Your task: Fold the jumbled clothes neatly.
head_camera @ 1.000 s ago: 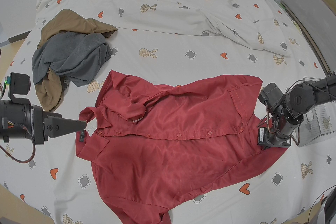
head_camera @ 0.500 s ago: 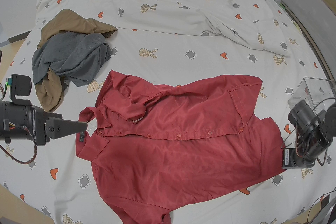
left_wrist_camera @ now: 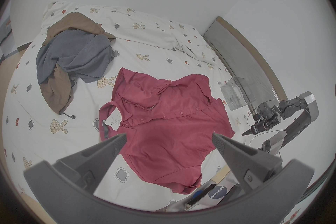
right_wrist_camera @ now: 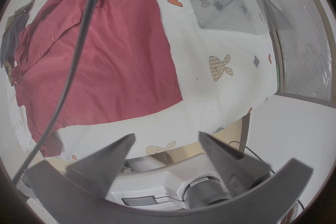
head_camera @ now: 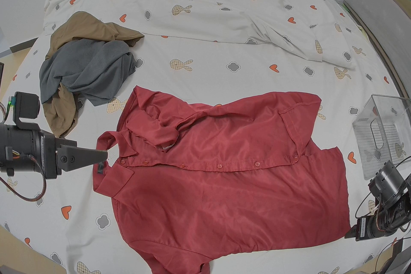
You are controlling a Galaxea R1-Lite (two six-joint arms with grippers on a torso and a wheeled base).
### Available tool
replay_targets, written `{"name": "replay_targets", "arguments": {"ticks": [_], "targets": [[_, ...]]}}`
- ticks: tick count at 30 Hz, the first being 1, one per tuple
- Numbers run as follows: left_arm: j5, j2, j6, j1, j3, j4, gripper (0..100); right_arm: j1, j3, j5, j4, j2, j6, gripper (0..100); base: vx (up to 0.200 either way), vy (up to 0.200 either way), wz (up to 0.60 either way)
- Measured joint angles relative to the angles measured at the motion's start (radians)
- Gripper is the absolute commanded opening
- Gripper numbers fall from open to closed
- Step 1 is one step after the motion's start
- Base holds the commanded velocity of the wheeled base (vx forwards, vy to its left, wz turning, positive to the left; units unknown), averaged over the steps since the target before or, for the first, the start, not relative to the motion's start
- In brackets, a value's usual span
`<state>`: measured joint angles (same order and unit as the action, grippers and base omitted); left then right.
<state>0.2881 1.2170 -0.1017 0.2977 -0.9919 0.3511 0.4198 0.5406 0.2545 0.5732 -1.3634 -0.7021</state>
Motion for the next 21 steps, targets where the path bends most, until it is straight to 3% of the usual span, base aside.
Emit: {"name": "replay_targets", "arguments": {"ticks": [9,13,18,21], "targets": [[0.0,0.001,0.0,0.0,0.001,-0.002,100,-0.004,0.08,0.002,-0.014,0.061,-0.005,100,0.0,0.0,0.0],[0.0,0.0,0.0,0.0,0.001,-0.003,100,-0.031,0.17,-0.001,-0.086,0.064,0.026,100,0.0,0.0,0.0],[0.0,-0.002,-0.001,0.0,0.003,-0.013,100,-0.08,0.227,-0.011,-0.327,0.006,0.122,100,0.0,0.0,0.0],[0.0,-0.006,-0.001,0.0,0.008,-0.025,100,-0.117,0.245,-0.072,-0.541,-0.078,0.185,100,0.0,0.0,0.0]]}}
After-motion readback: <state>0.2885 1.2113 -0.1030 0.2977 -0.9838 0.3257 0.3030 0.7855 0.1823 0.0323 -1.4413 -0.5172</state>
